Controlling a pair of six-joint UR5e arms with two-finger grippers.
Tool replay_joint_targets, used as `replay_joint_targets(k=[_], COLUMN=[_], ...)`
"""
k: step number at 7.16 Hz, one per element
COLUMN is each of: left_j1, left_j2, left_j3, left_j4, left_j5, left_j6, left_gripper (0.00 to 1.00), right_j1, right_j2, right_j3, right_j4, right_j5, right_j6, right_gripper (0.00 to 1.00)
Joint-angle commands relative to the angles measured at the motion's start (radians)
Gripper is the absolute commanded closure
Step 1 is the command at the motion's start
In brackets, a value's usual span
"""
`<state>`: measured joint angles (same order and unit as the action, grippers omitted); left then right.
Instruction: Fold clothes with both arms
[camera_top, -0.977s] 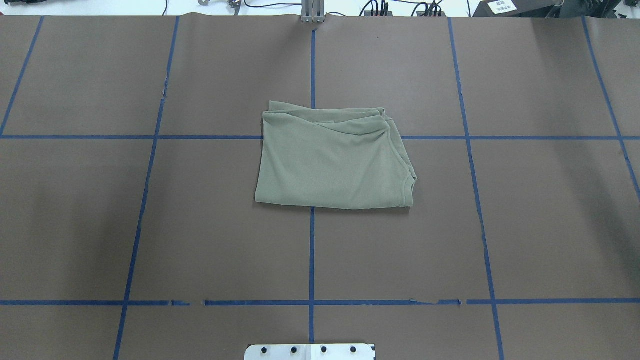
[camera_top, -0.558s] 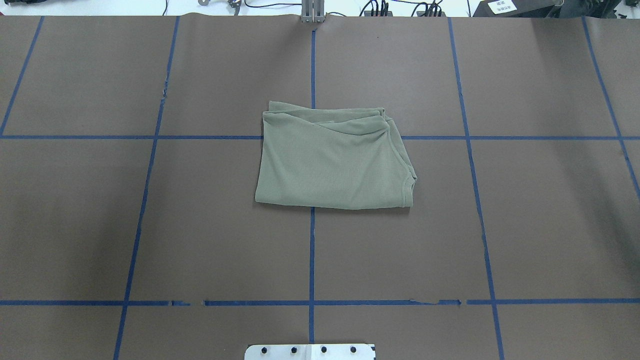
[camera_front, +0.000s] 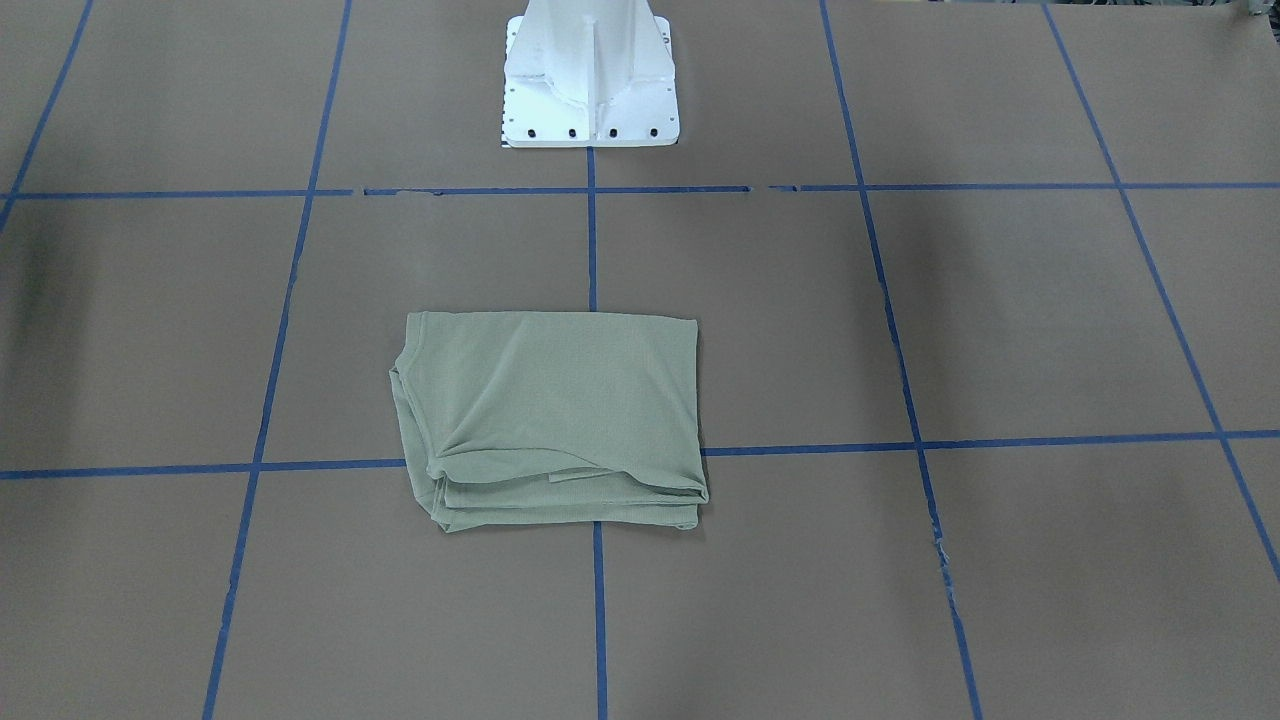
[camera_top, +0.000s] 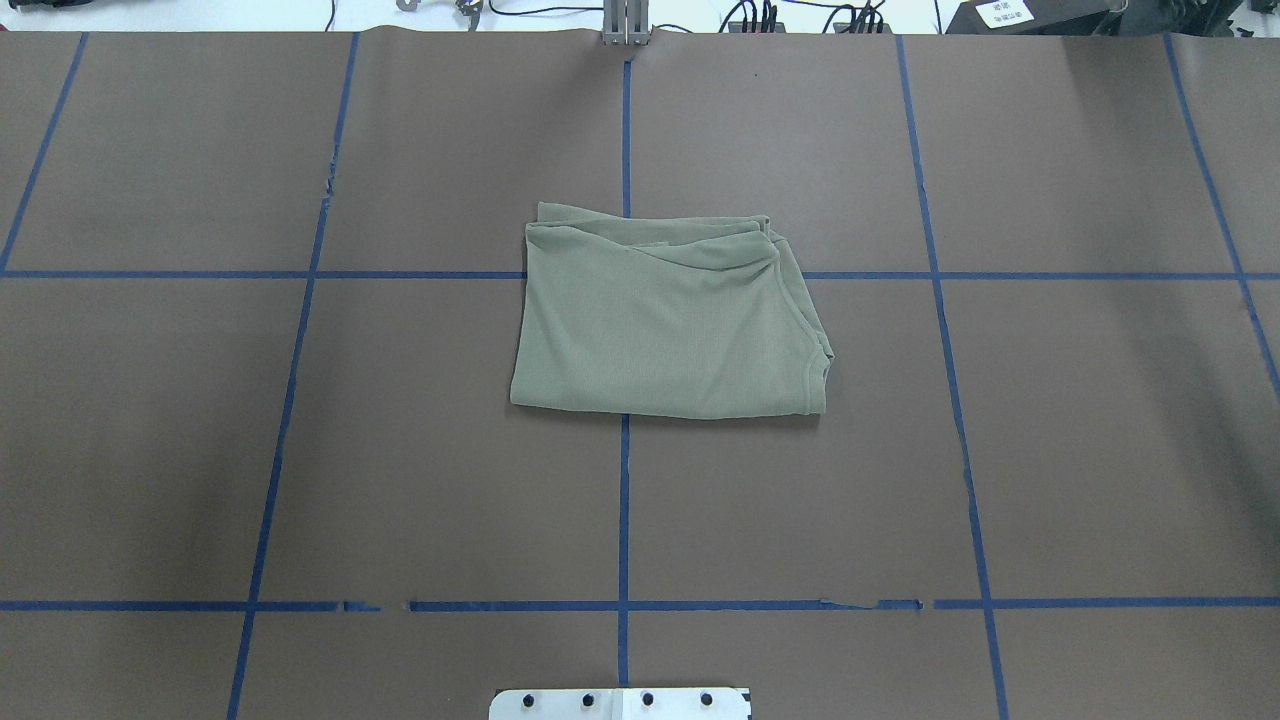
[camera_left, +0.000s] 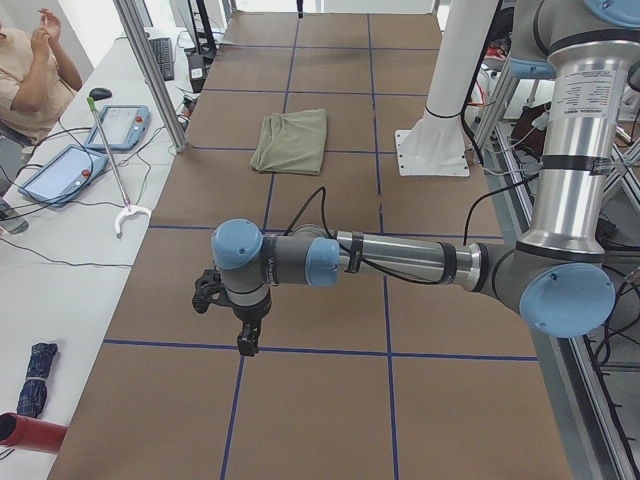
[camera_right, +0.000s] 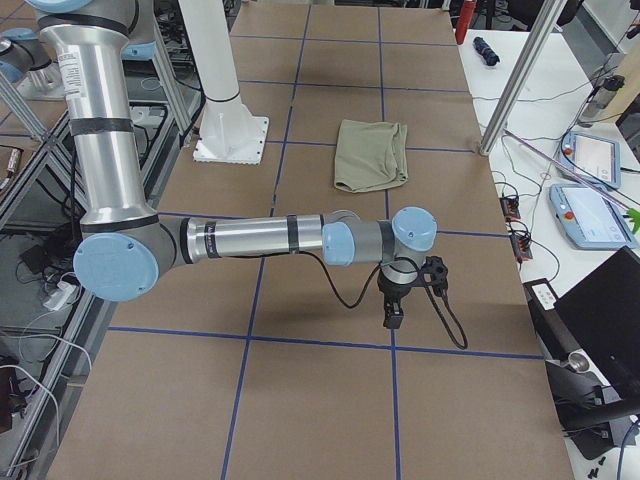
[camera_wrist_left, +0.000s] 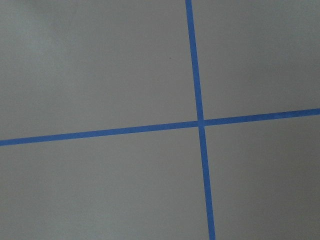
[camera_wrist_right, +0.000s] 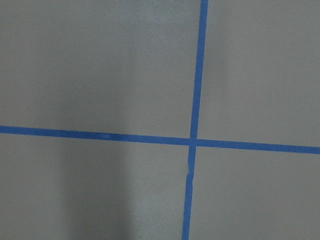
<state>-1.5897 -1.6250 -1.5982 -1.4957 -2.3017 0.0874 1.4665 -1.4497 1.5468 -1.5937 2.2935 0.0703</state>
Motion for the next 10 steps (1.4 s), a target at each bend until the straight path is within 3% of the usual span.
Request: replay_joint_targets(k=[1,3,10], left_j1=[0.008,0.039,0.043], left_j2=[0.014,0.014,0.008], left_j3=[-0.005,-0.044,-0.046], left_j4=[-0.003,0.009,0.009], left_j5=[-0.002,0.021,0.031], left_j6=[0.005,0.003,0.000], left_gripper=[0.00,0.00,0.00], right_j1=[0.000,0.000,-0.001], right_j2=[-0.003,-0.003,-0.003], right_j3=[0.001,0.000,-0.005], right_j4=[0.001,0.001,0.001], right_j5=[0.003,0.001,0.003], right_j6=[0.000,0.000,0.000], right_gripper=[0.00,0.00,0.00])
